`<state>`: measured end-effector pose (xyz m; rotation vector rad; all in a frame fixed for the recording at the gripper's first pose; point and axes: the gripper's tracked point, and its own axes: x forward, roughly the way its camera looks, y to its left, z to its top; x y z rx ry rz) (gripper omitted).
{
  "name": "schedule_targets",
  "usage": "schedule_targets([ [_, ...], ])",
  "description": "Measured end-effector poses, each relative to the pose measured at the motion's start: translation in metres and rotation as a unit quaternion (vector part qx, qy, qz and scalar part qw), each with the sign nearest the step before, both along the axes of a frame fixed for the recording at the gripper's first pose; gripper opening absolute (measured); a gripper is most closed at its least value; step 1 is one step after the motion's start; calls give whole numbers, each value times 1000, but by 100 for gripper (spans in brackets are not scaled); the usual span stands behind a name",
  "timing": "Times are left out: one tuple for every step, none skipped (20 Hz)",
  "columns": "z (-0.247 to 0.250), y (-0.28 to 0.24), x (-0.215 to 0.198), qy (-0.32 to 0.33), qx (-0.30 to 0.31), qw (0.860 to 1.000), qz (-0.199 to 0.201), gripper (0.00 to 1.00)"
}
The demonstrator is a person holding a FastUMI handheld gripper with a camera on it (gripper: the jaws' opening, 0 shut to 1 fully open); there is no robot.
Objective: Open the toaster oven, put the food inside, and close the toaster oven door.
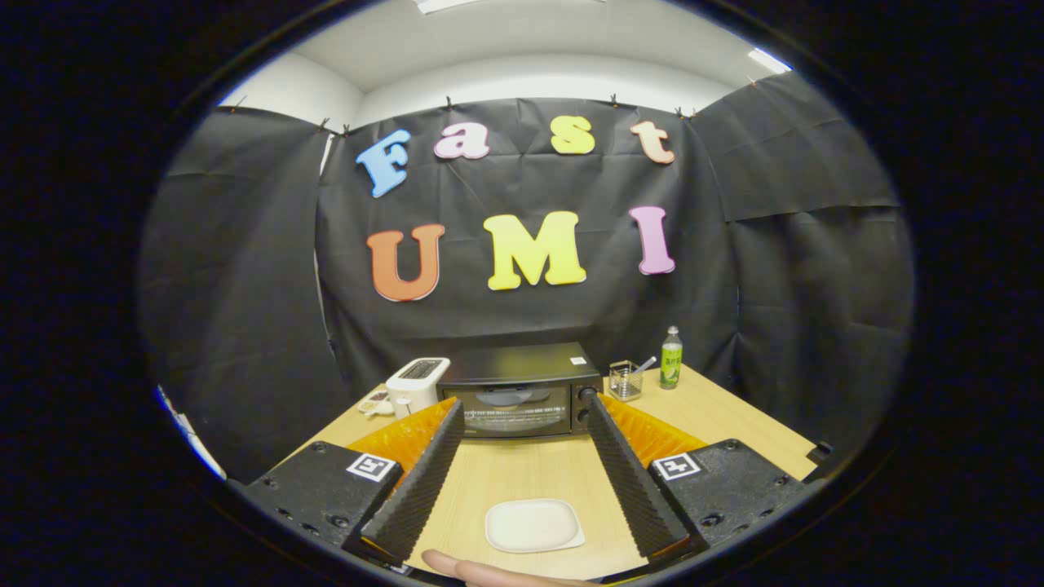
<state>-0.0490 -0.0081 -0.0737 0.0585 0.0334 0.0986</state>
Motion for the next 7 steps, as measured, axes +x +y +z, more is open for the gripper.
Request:
schedule_targets([
  [-3,0,-2,-3,-6,1000,-2,99],
  [-5,0,-3,-2,-12,1000,-5,99],
  [-6,1,-4,-2,-16,1000,-6,99],
  [-7,3,-4,1,-20,1000,-6,99],
  [-9,5,-5,3,-22,1000,-5,99],
  [-8,8,-6,4,-22,1000,-2,99],
  [-9,10,-6,6,-22,1000,1,99],
])
